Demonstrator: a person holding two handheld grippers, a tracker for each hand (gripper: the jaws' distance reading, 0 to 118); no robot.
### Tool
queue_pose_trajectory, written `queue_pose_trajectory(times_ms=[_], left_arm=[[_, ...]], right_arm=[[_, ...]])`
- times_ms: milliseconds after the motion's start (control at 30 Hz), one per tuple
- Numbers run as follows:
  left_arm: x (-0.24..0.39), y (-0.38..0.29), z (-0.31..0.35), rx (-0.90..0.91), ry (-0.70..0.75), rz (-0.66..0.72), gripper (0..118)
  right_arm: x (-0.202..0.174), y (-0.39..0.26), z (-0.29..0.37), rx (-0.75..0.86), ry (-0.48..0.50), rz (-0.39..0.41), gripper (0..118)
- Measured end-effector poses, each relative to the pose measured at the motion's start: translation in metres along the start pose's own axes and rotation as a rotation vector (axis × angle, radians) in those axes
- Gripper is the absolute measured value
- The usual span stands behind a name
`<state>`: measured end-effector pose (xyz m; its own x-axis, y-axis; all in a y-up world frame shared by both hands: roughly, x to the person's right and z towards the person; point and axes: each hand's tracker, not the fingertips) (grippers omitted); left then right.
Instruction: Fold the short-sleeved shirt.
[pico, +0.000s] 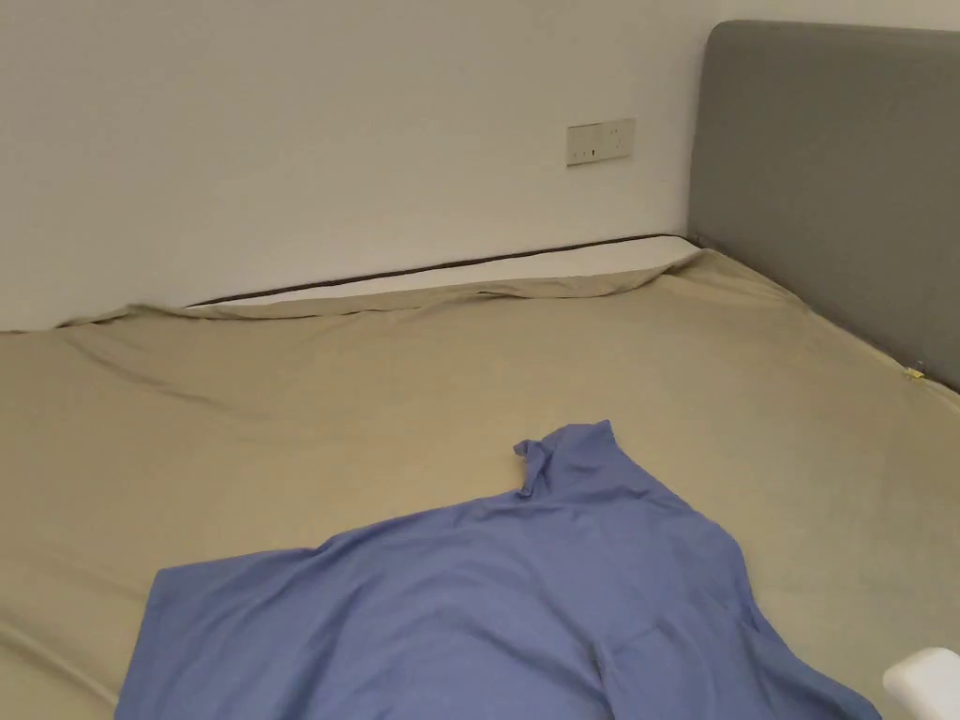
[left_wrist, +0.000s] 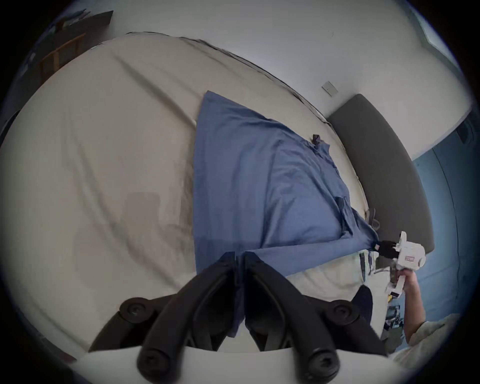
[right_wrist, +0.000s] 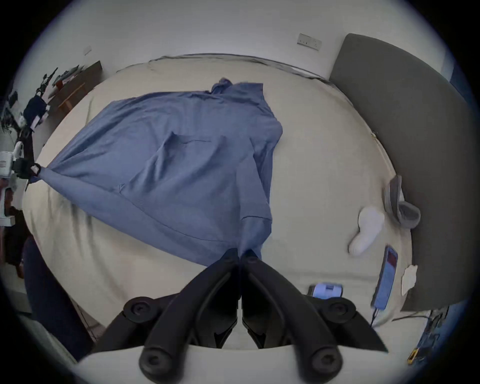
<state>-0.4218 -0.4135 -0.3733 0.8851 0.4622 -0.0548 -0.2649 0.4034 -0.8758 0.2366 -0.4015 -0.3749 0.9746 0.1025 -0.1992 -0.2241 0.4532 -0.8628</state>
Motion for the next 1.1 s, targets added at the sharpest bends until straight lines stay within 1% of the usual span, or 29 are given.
queue_pose_trajectory(times_ms=[100, 167, 267, 333, 367, 467, 533, 567, 600, 633, 667, 700, 733, 767, 800, 867, 900, 933, 967, 1033, 1067, 1100], left_arm=[[0.004, -0.019, 0.006, -0.028, 0.057, -0.069, 4], [0.007, -0.032, 0.004, -0.048, 0.092, -0.082, 4], [0.009, -0.053, -0.008, -0.097, 0.146, -0.115, 4], [0.011, -0.063, -0.019, -0.127, 0.194, -0.138, 4], [0.009, -0.065, -0.027, -0.141, 0.222, -0.146, 4], [0.002, -0.067, -0.045, -0.153, 0.246, -0.138, 4], [0.000, -0.069, -0.052, -0.153, 0.259, -0.134, 4], [0.000, -0.072, -0.056, -0.151, 0.268, -0.134, 6], [0.000, -0.073, -0.059, -0.146, 0.275, -0.135, 27], [0.000, -0.075, -0.062, -0.134, 0.288, -0.135, 42], [0.000, -0.076, -0.064, -0.115, 0.301, -0.133, 49], [0.002, -0.074, -0.063, -0.078, 0.230, -0.107, 49], [0.004, -0.073, -0.059, -0.064, 0.190, -0.061, 71], [0.011, -0.070, -0.053, -0.064, 0.186, -0.026, 95], [0.018, -0.066, -0.042, -0.035, 0.174, -0.004, 117], [0.032, -0.056, -0.003, 0.138, 0.076, 0.017, 118], [0.041, -0.052, 0.018, 0.201, 0.040, 0.027, 118], [0.049, -0.051, 0.035, 0.256, 0.010, 0.034, 118], [0.057, -0.054, 0.053, 0.321, -0.020, 0.037, 118], [0.079, -0.066, 0.080, 0.401, -0.019, 0.044, 118], [0.086, -0.075, 0.088, 0.418, 0.008, 0.039, 118], [0.092, -0.088, 0.090, 0.439, 0.035, 0.032, 118]], right_arm=[[-0.004, -0.022, -0.002, -0.036, 0.006, 0.002, 3], [-0.003, -0.033, -0.004, -0.053, 0.017, -0.022, 3], [-0.007, -0.045, -0.009, -0.076, -0.001, -0.022, 3], [-0.009, -0.050, -0.017, -0.110, 0.009, -0.031, 3], [-0.010, -0.053, -0.022, -0.115, 0.013, -0.030, 3], [-0.011, -0.055, -0.034, -0.136, 0.001, -0.010, 3], [-0.009, -0.056, -0.041, -0.153, 0.007, -0.022, 3], [-0.009, -0.056, -0.047, -0.161, 0.009, -0.030, 3], [-0.010, -0.057, -0.052, -0.166, 0.008, -0.030, 3], [-0.012, -0.058, -0.057, -0.171, 0.008, -0.030, 3], [-0.014, -0.058, -0.063, -0.175, 0.007, -0.031, 3], [-0.016, -0.058, -0.069, -0.176, 0.006, -0.030, 3], [-0.020, -0.056, -0.072, -0.183, -0.003, -0.012, 7], [-0.022, -0.050, -0.066, -0.188, -0.028, 0.039, 12], [-0.021, -0.040, -0.053, -0.158, -0.043, 0.057, 31], [-0.010, -0.023, -0.017, -0.070, -0.016, -0.012, 109], [-0.004, -0.016, 0.018, 0.045, 0.013, -0.066, 118], [0.000, -0.007, 0.044, 0.164, 0.057, -0.111, 114], [0.004, -0.004, 0.072, 0.247, 0.058, -0.156, 115], [-0.001, -0.004, 0.111, 0.388, 0.088, -0.239, 117], [-0.005, -0.008, 0.125, 0.452, 0.120, -0.262, 117], [-0.023, -0.016, 0.134, 0.491, 0.159, -0.292, 114]])
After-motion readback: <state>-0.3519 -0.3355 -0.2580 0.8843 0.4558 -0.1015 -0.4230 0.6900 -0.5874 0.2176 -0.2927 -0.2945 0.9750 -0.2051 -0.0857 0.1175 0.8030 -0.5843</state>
